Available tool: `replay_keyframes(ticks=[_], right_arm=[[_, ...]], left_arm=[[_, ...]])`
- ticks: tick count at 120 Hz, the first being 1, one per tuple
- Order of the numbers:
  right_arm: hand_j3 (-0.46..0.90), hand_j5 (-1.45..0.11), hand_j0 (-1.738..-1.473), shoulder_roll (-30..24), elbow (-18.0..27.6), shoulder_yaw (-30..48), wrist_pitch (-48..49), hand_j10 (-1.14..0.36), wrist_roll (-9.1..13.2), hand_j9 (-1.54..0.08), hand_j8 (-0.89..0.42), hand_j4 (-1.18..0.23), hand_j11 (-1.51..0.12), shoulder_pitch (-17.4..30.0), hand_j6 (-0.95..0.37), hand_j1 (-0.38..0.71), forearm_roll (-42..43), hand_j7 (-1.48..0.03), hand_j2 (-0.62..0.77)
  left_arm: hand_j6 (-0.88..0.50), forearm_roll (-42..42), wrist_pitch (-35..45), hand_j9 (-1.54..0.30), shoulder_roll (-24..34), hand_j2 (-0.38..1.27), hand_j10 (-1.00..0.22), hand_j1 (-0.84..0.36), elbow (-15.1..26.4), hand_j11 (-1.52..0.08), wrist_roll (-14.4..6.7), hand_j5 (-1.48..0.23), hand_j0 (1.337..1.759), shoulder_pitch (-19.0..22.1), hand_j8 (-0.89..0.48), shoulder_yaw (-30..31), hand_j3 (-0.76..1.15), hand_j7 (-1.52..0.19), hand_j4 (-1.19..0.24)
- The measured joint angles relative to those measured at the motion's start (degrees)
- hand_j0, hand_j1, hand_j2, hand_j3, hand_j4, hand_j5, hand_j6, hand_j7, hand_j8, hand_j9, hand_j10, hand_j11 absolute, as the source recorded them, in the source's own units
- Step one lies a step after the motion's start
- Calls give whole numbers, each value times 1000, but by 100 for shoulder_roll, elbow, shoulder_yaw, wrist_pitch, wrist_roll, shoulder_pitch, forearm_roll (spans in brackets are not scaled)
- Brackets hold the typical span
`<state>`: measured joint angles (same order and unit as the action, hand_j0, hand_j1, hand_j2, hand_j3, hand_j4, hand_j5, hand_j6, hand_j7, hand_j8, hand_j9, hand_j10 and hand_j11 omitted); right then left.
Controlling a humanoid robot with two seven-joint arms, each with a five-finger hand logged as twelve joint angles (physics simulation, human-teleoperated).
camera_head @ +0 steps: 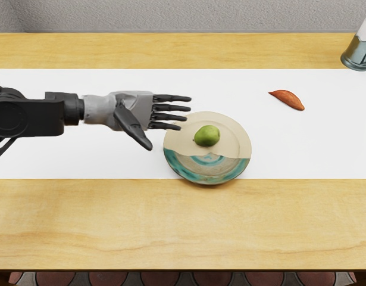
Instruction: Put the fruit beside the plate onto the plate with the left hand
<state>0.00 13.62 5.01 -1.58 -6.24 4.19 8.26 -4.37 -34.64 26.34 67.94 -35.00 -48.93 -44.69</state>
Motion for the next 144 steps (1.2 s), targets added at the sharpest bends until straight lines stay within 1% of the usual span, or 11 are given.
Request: replay_keyframes(ticks=[7,14,21,28,49,64,80,93,122,144], right_arm=[[0,-20,-1658,0,0,0,0,-15,0,-20,-15,-15,-20,0,-15,-331,0,-20,-3],[0,-20,-1658,0,0,0,0,-15,0,-20,-15,-15,-20,0,-15,-331,0,-20,-3],[0,-20,-1658,0,0,0,0,-15,0,-20,-15,-15,-20,1,-15,-331,0,-20,-3],[0,-20,-1658,0,0,0,0,-15,0,-20,-15,-15,-20,1,-15,-331,1,-20,-3],[0,-20,-1658,0,0,0,0,-15,0,-20,-15,-15,-20,1,-15,-331,0,-20,-3],[0,-20,-1658,0,0,0,0,-15,0,-20,-15,-15,-20,0,-15,-331,0,-20,-3],[0,-20,-1658,0,0,0,0,-15,0,-20,-15,-15,-20,0,-15,-331,0,-20,-3],[0,-20,-1658,0,0,0,0,-15,0,-20,-15,-15,-20,0,-15,-331,0,-20,-3],[0,-20,-1658,0,0,0,0,-15,0,-20,-15,-15,-20,1,-15,-331,0,-20,-3],[0,-20,-1658,0,0,0,0,-15,0,-20,-15,-15,-20,-1,-15,-331,0,-20,-3]], left_arm=[[-14,111,-16,-20,164,6,-15,332,0,-20,0,-20,1658,14,-13,-38,0,-20,-15],[-12,179,-25,-17,646,5,-13,335,0,-17,0,-17,1658,60,-11,-57,0,-17,-13],[-10,224,-31,-14,990,4,-11,337,0,-14,0,-14,1658,155,-10,-68,0,-14,-11],[-9,249,-34,-12,1164,3,-9,338,0,-12,0,-12,1658,271,-8,-74,0,-12,-9],[-6,349,-38,-8,1804,2,-6,342,-4,-8,0,-8,1658,341,-5,-75,0,-8,-6],[-4,397,-39,-7,1950,2,-4,343,-44,-7,0,-7,1658,367,-4,-78,0,-7,-5],[-4,600,-40,-6,2153,1,-4,344,-534,-6,0,-6,1658,359,-4,-81,0,-6,-4],[-3,749,-40,-5,2390,1,-3,344,-729,-5,0,-5,1658,368,-3,-81,0,-5,-3],[-1,1021,-41,-4,2682,0,-2,345,-829,-4,0,-4,1658,415,-1,-72,0,-4,-2],[0,1053,-41,-3,2736,0,-1,346,-841,-3,0,-3,1658,456,0,-72,0,-3,-1]])
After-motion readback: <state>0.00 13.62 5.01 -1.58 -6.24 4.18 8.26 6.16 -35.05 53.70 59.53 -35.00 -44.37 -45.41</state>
